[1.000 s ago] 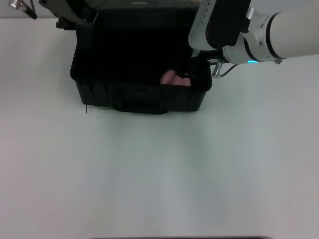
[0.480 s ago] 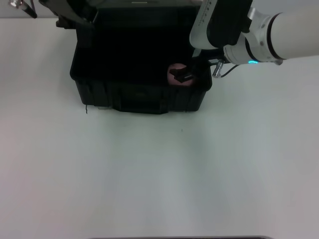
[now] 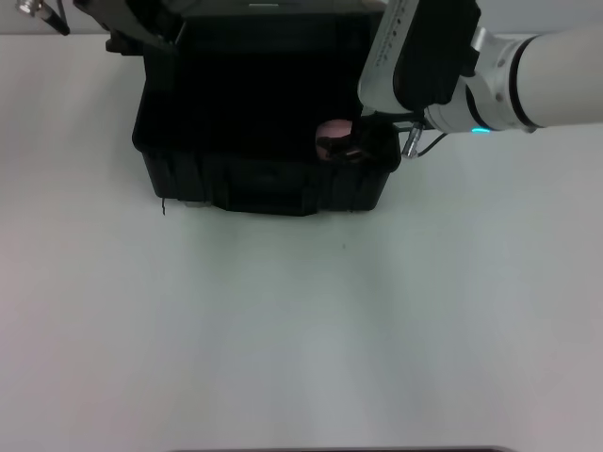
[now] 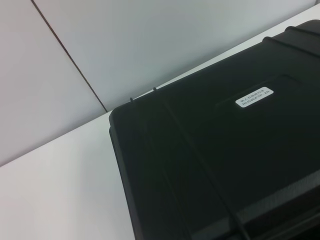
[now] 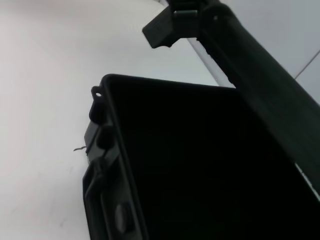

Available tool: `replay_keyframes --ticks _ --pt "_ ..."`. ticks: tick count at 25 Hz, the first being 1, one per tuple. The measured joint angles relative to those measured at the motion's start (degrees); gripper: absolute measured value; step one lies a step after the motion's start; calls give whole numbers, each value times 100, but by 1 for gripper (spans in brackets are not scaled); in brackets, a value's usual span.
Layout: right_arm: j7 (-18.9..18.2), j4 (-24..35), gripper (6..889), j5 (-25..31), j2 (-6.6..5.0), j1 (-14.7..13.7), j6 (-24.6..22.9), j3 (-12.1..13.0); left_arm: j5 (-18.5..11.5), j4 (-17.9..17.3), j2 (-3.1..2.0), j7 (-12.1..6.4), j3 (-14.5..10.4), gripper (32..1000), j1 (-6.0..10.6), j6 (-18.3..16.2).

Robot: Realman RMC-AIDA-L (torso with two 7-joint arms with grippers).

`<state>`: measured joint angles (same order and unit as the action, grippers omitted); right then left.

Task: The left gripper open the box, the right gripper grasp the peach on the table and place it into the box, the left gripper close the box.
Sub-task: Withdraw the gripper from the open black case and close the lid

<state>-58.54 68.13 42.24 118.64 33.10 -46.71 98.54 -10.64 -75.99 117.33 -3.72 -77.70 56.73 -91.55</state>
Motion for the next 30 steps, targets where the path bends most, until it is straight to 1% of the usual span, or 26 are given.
replay_keyframes --ticks 4,6,8,16,22,28,30 --pt "326 359 854 -411 1 -204 -6 271 0 3 0 -6 0 534 -10 0" --pt "377 477 854 -473 1 -286 -13 344 0 4 0 -12 0 534 -18 0" --pt "379 576 854 -488 2 -367 -24 365 0 6 0 -14 0 535 -26 1" --pt "389 1044 854 -491 -1 -650 -323 343 0 6 -1 -17 -12 536 -39 1" --pt "465 1522 854 -493 -31 -898 -554 323 0 5 -1 -17 -7 536 -40 1" --pt "547 1963 854 -496 -33 -1086 -1029 254 0 4 -6 -17 -11 537 -41 1" --pt "612 2090 854 -498 -34 -1131 -1252 189 0 4 -7 -17 -15 537 -41 1"
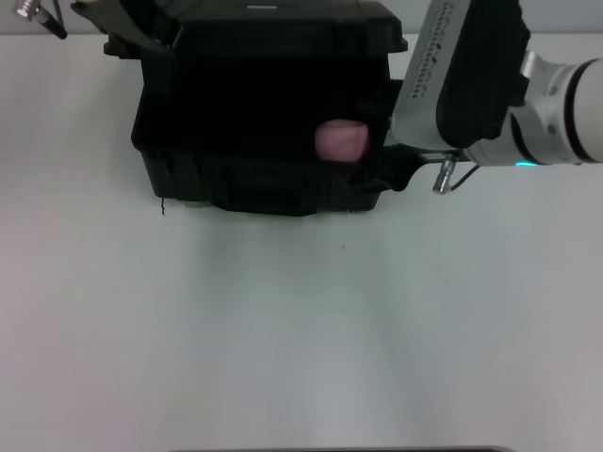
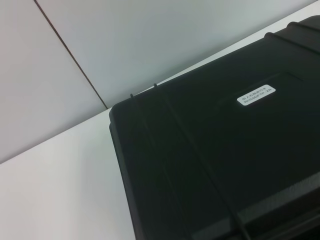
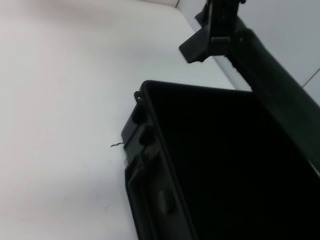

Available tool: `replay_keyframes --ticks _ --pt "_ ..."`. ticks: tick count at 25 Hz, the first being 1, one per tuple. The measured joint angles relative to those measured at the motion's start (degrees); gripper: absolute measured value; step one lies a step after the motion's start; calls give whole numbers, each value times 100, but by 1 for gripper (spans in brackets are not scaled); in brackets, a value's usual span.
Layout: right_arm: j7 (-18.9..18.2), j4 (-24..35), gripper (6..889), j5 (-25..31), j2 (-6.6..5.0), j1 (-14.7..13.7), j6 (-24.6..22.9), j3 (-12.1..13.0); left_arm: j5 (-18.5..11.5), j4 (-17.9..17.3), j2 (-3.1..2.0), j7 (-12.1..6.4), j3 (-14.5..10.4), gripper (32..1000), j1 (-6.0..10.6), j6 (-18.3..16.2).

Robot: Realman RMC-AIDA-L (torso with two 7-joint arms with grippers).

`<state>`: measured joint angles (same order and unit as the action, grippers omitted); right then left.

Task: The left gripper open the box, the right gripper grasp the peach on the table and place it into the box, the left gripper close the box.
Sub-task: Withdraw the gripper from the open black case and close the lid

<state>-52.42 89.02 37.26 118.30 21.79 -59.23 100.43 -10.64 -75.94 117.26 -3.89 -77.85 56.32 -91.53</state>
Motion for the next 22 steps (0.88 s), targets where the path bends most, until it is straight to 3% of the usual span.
replay_keyframes --ticks 3,8,15,19,22 --pt "68 189 854 4 -1 -69 -290 -181 1 0 -2 0 0 538 0 0" --pt "157 578 854 51 0 -190 -1031 -749 5 0 -2 -10 7 538 0 0" --pt "258 1006 854 53 -5 -155 -2216 -1859 8 10 3 -29 16 539 -3 2" --pt "261 978 854 14 -11 -26 -2586 -2489 8 10 10 -30 6 540 -6 3" --pt "241 779 854 13 -17 122 -2784 -2793 8 10 14 -31 -2 540 -7 3"
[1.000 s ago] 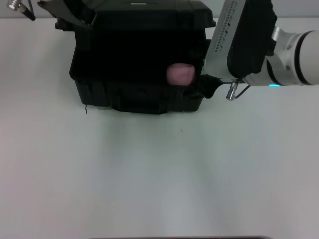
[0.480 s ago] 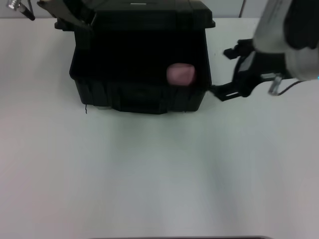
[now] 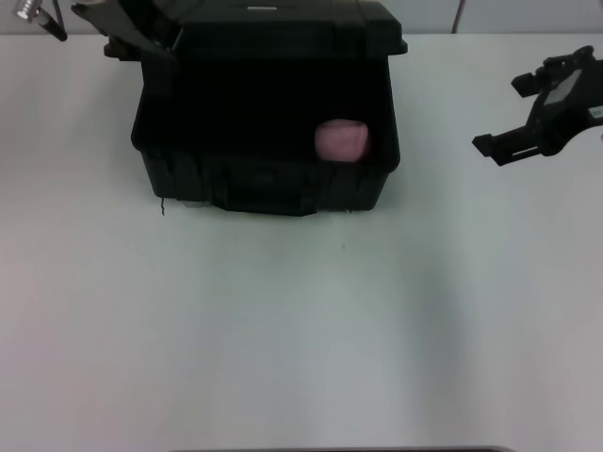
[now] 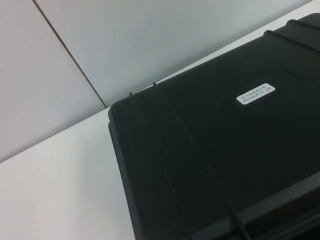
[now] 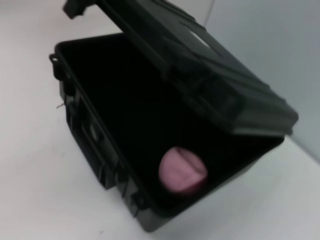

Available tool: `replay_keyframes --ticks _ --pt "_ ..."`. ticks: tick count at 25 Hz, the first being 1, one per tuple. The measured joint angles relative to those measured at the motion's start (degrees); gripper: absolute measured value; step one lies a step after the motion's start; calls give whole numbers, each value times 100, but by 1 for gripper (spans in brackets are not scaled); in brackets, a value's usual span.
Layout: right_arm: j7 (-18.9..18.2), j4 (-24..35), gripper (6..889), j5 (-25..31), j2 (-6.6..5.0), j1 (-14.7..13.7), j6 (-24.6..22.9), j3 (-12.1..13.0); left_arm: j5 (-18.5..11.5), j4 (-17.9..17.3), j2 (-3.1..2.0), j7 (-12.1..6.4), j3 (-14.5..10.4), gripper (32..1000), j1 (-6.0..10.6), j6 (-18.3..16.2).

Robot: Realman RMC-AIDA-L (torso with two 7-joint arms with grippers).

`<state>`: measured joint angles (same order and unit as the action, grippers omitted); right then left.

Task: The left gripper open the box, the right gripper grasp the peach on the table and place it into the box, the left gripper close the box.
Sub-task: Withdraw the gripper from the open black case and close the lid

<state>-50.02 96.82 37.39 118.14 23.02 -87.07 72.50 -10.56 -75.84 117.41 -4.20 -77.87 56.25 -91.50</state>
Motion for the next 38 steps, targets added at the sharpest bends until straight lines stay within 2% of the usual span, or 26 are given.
replay_keyframes --ticks 5,9,13,26,29,38 --pt "-167 -914 854 -20 -8 303 -42 -39 0 0 2 -2 6 541 4 0" --pt "-372 -1838 854 -31 -10 592 134 -51 0 0 2 -2 7 541 26 0" --pt "-427 -2377 854 -35 -10 783 306 -62 0 0 1 -2 2 541 42 0" --pt "-443 -2430 854 -33 -10 773 392 -78 0 0 1 -2 -8 543 42 0" --pt "-444 -2432 854 -31 -10 769 394 -79 1 -1 0 -2 -20 543 38 153" --pt "-448 -2438 854 -30 -10 758 458 -78 -1 -1 4 -29 -40 544 17 163"
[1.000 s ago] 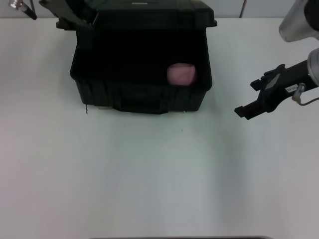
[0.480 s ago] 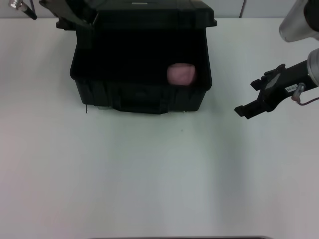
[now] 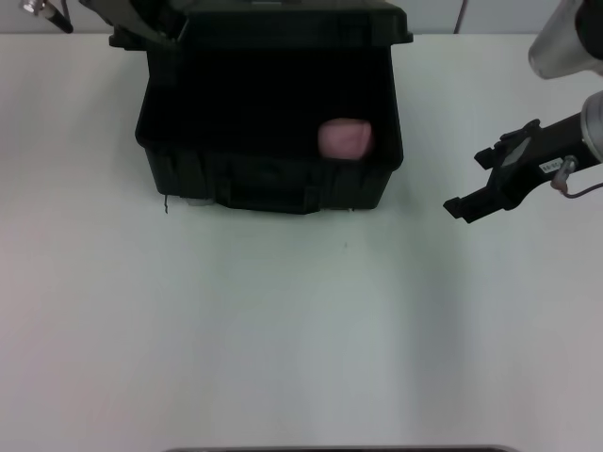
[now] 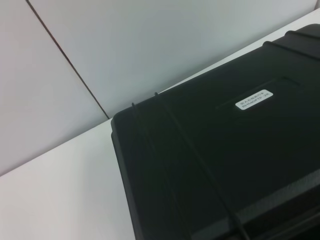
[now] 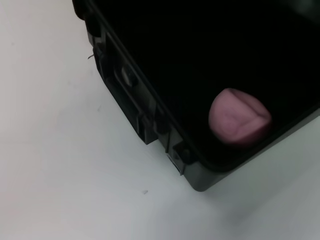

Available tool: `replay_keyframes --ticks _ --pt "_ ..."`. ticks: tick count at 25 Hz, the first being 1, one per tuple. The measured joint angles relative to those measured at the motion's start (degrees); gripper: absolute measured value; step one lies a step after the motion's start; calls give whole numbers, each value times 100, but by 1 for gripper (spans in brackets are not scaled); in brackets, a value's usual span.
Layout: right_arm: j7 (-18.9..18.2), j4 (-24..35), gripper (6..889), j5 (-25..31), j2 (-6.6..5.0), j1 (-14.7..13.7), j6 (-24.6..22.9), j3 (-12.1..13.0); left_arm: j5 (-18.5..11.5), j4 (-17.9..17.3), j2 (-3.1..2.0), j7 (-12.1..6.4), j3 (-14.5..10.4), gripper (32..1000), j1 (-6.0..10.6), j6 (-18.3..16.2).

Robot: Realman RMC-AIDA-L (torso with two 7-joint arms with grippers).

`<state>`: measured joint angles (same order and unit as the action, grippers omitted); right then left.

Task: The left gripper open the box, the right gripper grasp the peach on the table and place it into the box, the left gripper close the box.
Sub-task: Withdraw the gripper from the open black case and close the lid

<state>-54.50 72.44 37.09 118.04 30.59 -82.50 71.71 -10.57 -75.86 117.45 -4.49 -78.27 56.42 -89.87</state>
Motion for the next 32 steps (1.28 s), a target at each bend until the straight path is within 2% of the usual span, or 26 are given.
replay_keyframes --ticks 13,19,27,32 --pt "3 -2 854 0 0 -10 6 -43 -25 -16 19 50 -24 546 -10 -117" --pt "9 -2 854 0 0 -10 6 -44 -40 -43 23 53 -24 799 -10 -191" --pt "16 8 854 0 0 -22 3 -44 -242 -67 11 70 -16 896 4 -312" --pt "19 40 854 0 0 -29 -16 -44 -243 -229 9 71 -21 897 -1 -395"
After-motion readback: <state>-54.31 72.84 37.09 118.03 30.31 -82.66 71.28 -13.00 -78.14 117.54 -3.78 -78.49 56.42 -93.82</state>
